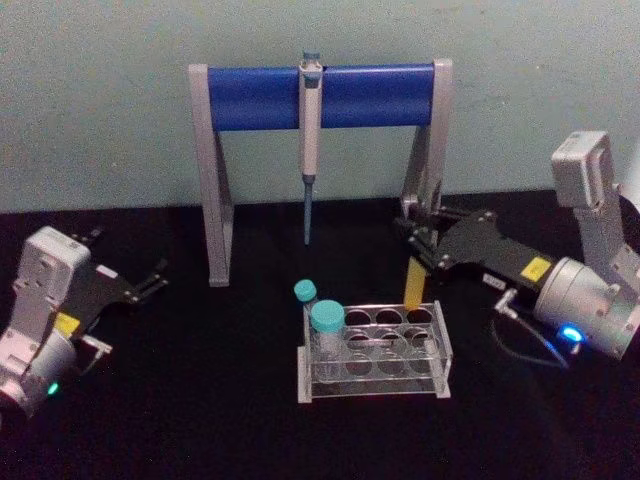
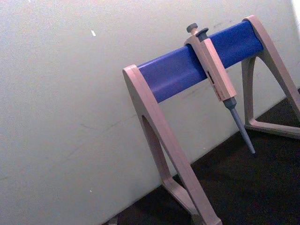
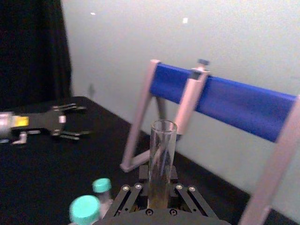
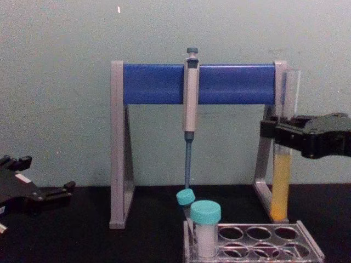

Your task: Pick up the test tube from the test tube rack, shake it, then place it back into the test tube rack.

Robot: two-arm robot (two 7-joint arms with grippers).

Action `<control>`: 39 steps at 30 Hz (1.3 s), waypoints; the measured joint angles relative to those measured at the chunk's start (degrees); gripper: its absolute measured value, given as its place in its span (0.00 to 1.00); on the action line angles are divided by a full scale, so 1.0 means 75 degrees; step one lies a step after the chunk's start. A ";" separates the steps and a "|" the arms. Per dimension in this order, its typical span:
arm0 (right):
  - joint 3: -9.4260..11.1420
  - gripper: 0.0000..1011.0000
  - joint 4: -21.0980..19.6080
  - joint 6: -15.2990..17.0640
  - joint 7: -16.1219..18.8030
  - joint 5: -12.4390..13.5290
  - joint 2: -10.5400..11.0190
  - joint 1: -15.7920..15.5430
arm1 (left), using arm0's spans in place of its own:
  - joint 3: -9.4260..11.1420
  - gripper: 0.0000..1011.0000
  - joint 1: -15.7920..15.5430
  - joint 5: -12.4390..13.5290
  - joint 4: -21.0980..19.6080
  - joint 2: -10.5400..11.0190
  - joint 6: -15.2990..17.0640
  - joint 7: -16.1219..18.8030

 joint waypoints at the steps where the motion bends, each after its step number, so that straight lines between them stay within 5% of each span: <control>1: -0.0044 0.23 -0.0049 0.0014 0.0071 0.0033 -0.0004 -0.0019 | 0.0000 1.00 0.0000 0.0000 0.0000 0.0000 0.0000 0.0000; 6: -0.0267 0.23 0.0066 -0.0017 0.0336 0.0092 -0.0150 0.0157 | 0.0000 1.00 0.0000 0.0000 0.0000 0.0000 0.0000 0.0000; 7: -0.0617 0.23 0.1339 -0.0374 0.0534 0.0001 -0.0753 0.1170 | 0.0000 1.00 0.0000 0.0000 0.0000 0.0000 0.0000 0.0000; 15: -0.0511 0.23 0.1474 -0.0383 0.0344 -0.0009 -0.0779 0.1209 | 0.0000 1.00 0.0000 0.0000 0.0000 0.0001 0.0000 0.0000; 26: -0.0268 0.23 0.1097 -0.0232 -0.0138 -0.0121 -0.0691 0.0864 | 0.0000 1.00 0.0000 0.0000 0.0000 0.0000 0.0000 0.0000; 39: 0.0258 0.23 -0.0120 0.0166 -0.0614 -0.0135 -0.0268 -0.0250 | 0.0000 1.00 -0.0001 0.0000 0.0000 0.0000 0.0000 0.0000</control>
